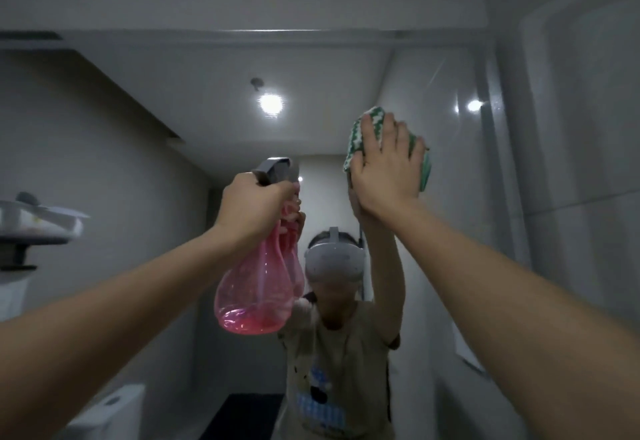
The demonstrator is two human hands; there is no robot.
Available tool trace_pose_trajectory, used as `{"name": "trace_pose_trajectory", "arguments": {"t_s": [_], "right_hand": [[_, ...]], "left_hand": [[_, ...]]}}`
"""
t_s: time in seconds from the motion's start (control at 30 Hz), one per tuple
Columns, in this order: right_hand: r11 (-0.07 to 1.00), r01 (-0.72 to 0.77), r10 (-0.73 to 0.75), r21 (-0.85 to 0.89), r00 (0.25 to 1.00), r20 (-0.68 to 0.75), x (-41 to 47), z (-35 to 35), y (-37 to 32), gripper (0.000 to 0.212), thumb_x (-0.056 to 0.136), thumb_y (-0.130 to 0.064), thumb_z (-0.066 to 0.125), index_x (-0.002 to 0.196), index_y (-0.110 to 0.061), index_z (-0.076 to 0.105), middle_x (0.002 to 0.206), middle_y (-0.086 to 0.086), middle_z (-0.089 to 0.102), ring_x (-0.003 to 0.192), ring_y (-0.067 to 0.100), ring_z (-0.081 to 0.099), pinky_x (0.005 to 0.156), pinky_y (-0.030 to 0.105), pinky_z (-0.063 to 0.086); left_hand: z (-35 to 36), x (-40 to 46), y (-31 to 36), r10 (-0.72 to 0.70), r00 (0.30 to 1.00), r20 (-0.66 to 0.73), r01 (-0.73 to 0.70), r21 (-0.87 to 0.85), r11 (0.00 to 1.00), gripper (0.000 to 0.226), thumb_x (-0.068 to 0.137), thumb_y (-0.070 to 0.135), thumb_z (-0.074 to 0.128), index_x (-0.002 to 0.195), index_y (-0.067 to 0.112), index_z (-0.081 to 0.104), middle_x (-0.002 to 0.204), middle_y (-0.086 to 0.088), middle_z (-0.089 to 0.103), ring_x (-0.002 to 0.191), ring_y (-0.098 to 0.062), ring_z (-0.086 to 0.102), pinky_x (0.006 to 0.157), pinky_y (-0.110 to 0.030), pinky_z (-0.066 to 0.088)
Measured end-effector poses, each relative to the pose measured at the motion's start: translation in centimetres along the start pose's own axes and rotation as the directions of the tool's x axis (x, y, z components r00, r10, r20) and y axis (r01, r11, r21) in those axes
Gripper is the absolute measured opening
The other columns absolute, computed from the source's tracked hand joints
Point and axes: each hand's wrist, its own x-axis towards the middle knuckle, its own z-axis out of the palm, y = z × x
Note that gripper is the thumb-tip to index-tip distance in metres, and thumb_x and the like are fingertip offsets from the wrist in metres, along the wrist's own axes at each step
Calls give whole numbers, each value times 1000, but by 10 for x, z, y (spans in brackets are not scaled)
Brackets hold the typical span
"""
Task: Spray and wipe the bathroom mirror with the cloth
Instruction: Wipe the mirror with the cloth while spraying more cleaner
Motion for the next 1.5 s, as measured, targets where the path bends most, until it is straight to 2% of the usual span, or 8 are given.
{"name": "trace_pose_trajectory", "arguments": {"t_s": [0.13, 0.27, 0.47, 0.7, 0.87, 1.17, 1.37, 1.5], "right_hand": [[991, 122, -123, 53, 992, 34, -17, 12, -84, 59, 98, -37, 25, 152, -24, 4, 159, 10, 5, 145, 28, 5, 116, 49, -2], [970, 236, -240, 63, 968, 69, -31, 24, -176, 59, 99, -38, 23, 152, -23, 1, 159, 11, 2, 145, 28, 1, 115, 49, -4], [918, 395, -397, 41, 910, 123, -50, 40, -256, 59, 99, -37, 23, 151, -24, -1, 159, 11, -2, 145, 29, -3, 114, 49, -9], [867, 496, -480, -42, 856, 189, -59, 27, -180, 57, 100, -41, 22, 151, -32, -2, 159, 6, -4, 146, 24, -2, 115, 44, -7], [927, 370, -353, -65, 917, 185, -78, 15, -77, 56, 99, -43, 22, 150, -36, 0, 159, 3, 1, 146, 22, 1, 115, 41, -8], [991, 136, -135, -9, 985, 104, -138, 20, 15, 61, 92, -41, 20, 151, -27, 16, 157, 11, 14, 144, 30, 13, 115, 45, -1], [967, 254, -255, 24, 963, 89, -195, 37, -6, 57, 95, -37, 33, 150, -26, 21, 156, 14, 19, 143, 30, 16, 115, 43, 0], [946, 324, -323, 12, 939, 118, -252, 47, -13, 54, 97, -35, 31, 150, -26, 23, 156, 12, 18, 144, 28, 13, 116, 47, 5]], "left_hand": [[-66, 4, -9, -23, 999, -42, 25, 39, 999, 18, 72, 15, 61, 84, 5, 68, 79, -13, 67, 54, -10, 61, 42, -18, 44], [-128, 6, -34, -24, 993, -116, 37, 113, 993, 40, 52, 30, 55, 79, 3, 67, 86, -24, 68, 83, -39, 66, 67, -44, 51], [-186, -2, -70, -34, 987, -154, 66, 207, 976, 40, 51, 36, 56, 73, 6, 69, 82, -23, 70, 85, -39, 66, 79, -57, 52], [-135, -34, -89, -133, 991, -34, 131, -54, 990, 15, 83, -3, 55, 78, 7, 65, 54, 5, 66, 49, -4, 63, 43, -16, 46], [-80, -61, -88, -184, 981, 60, 190, -114, 975, 14, 69, 12, 63, 69, 22, 74, 69, -8, 70, 75, -33, 69, 81, -55, 55], [-25, -110, -101, -155, 979, 131, 170, -113, 979, 33, 59, 33, 68, 82, 11, 68, 87, -27, 67, 77, -42, 64, 82, -66, 47], [-30, -145, -125, -124, 988, 87, 127, -30, 991, 12, 79, 19, 66, 89, 12, 70, 54, 11, 61, 55, -8, 52, 57, -26, 44], [-36, -179, -137, -88, 991, 102, 83, 56, 995, 19, 79, -9, 58, 78, 10, 63, 46, 12, 50, 42, 2, 46, 43, -7, 31]]}}
